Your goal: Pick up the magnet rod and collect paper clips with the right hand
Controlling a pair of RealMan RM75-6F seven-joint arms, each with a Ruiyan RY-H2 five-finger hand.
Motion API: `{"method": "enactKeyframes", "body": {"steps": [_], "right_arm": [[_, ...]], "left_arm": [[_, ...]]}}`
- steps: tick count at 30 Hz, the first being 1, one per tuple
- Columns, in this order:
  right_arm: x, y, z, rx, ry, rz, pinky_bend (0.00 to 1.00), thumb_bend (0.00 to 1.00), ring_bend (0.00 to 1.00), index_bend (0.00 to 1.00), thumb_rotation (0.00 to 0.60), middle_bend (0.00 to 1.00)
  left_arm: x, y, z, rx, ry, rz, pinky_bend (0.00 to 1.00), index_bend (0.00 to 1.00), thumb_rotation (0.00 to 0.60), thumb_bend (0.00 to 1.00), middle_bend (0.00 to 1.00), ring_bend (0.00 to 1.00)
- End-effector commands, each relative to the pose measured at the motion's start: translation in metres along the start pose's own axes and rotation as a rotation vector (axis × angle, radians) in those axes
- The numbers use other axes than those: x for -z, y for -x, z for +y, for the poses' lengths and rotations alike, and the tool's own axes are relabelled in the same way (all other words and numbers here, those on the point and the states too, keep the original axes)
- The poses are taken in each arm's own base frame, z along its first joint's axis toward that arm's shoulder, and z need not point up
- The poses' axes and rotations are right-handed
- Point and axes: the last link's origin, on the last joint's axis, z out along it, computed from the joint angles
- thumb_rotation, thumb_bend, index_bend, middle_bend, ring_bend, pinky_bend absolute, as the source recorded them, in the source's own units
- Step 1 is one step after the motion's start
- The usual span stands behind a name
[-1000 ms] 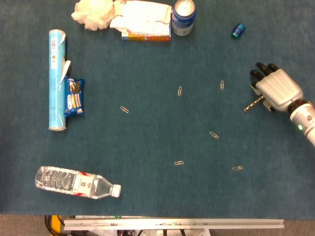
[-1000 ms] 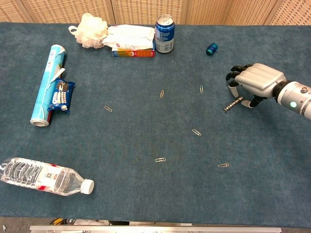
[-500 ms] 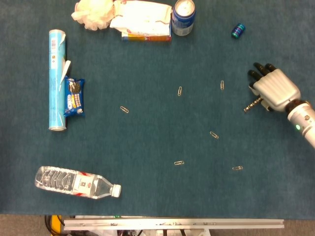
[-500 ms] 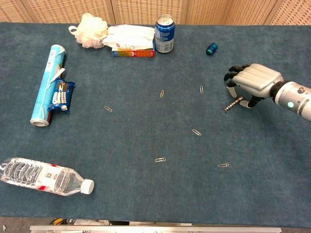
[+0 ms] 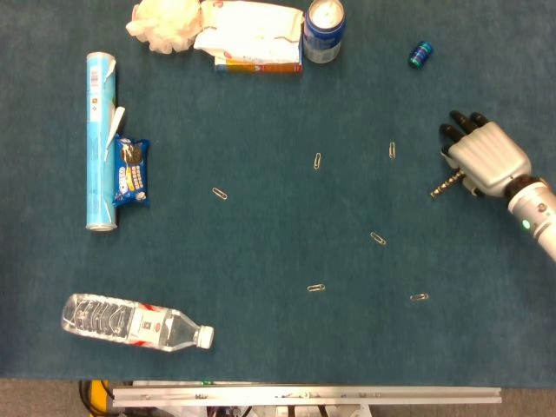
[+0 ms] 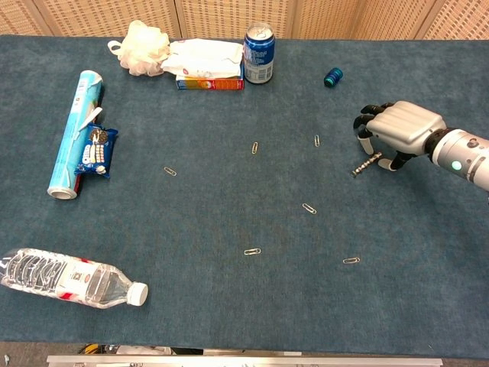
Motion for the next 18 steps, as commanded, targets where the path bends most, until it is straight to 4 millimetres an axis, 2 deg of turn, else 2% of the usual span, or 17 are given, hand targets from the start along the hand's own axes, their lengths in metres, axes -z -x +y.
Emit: {"method": "enactKeyframes", "body": {"steps": [1,18], "right_arm": [[-0.0001,0.0002,-0.0003,0.001,-0.001,-0.001,0.19,0.27,0.07,0.51,0.600,0.19],[-0.0021,0.0007,-0.0027,0.005,-0.006,-0.006,0.19,0.27,0.07,0.53,0.600,0.19]], "left_arm": [[0.0002,-0.0001,0.0000,0.001,0.001,0.001,0.66,0.48,0.600,0.30,0.44,0.42],[0.0005,-0.0011,-0.0007,0.004,0.000,0.003,0.66,0.48,0.600,0.30,0.44,0.42]]}}
